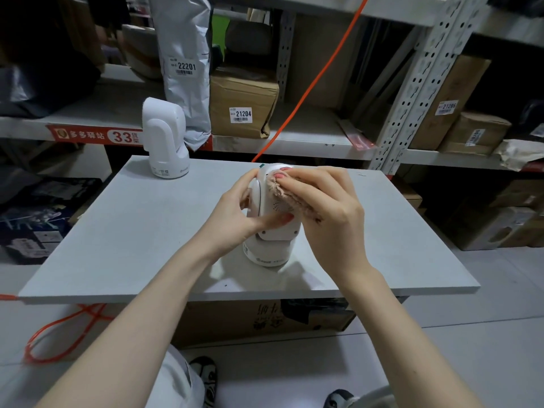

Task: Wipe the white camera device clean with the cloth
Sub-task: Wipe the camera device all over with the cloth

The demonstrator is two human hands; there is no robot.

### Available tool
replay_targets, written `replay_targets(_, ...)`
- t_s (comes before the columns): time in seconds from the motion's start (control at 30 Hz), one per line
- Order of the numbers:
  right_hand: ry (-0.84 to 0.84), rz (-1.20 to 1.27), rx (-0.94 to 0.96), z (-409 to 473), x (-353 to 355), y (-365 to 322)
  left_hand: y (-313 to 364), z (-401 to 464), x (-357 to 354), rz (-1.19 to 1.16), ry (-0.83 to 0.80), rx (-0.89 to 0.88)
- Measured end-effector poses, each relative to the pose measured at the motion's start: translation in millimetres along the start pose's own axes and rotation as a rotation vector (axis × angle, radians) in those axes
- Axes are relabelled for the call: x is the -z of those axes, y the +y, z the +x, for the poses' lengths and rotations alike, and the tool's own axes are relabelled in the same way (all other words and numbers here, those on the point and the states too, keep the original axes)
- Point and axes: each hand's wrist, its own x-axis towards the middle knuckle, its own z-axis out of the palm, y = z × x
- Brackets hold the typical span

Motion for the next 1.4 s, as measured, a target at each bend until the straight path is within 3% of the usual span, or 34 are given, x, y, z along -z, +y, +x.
replay_targets(0.27,-0.009,-0.075,-0.207,10.3,-3.3,0.9,2.1,5.4,-1.7,-0.011,-0.081,0.04)
replay_targets(0.53,-0.066,0.001,-0.142,10.7,-6.6,5.0,-3.0,12.9,-3.3,-0.057,0.026,0.068)
replay_targets(0.77,-0.003,-0.015,-0.302,26.9,3.7,17.9,-4.9,13.8,-11.4,0.046,-0.02,0.094)
replay_targets(1.1,-0.047,0.051,-0.164,8.0,-0.5,14.5,0.0,23.6,-10.8,-0.078,0.006,0.07)
replay_targets(1.27,0.004,0.034,-0.279,20.6,4.0,24.6,1.1,24.8,-11.1,-0.052,-0.067,0.085)
replay_targets(1.4,-0.006,0.072,-0.307,13.5,4.4,23.3,-1.0,25.7,-12.9,-0.047,-0.019,0.101)
